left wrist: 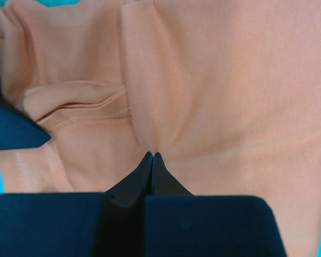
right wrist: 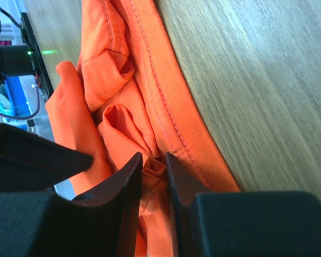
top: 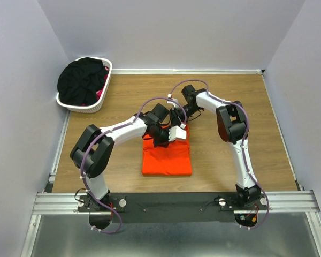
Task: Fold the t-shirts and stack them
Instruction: Fold the tshirt
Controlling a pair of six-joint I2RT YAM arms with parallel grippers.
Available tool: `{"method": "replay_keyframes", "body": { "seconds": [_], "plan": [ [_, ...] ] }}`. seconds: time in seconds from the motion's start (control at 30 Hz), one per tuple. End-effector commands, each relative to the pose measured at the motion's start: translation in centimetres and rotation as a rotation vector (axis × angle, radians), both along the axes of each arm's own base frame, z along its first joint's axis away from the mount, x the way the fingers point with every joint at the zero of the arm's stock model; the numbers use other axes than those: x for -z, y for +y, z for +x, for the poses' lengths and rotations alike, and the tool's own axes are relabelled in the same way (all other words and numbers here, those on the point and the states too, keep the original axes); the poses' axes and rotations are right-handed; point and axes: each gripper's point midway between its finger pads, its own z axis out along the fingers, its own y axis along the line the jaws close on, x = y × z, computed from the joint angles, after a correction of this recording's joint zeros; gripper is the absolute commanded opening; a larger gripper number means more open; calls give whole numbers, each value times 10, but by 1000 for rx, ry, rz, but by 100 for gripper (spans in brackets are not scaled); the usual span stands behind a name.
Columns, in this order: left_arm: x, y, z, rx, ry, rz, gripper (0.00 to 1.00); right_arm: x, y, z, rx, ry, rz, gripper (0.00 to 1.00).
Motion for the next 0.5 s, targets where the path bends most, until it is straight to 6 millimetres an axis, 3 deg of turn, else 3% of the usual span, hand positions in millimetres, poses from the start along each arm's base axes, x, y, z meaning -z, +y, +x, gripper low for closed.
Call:
{"method": "replay_keyframes", "body": {
  "seconds": [0.0, 0.17, 0.47],
  "plan": [
    [-32, -3, 10, -18, -77, -27, 0, 18, -7, 8, -21, -85, -88, 32],
    [-64, -8, 23, -28, -164, -61, 0, 24, -7, 1, -36, -70, -91, 32],
    [-72, -11, 51, -58, -272, -46, 0, 29, -6, -7, -52, -51, -81, 31]
  ]
}}
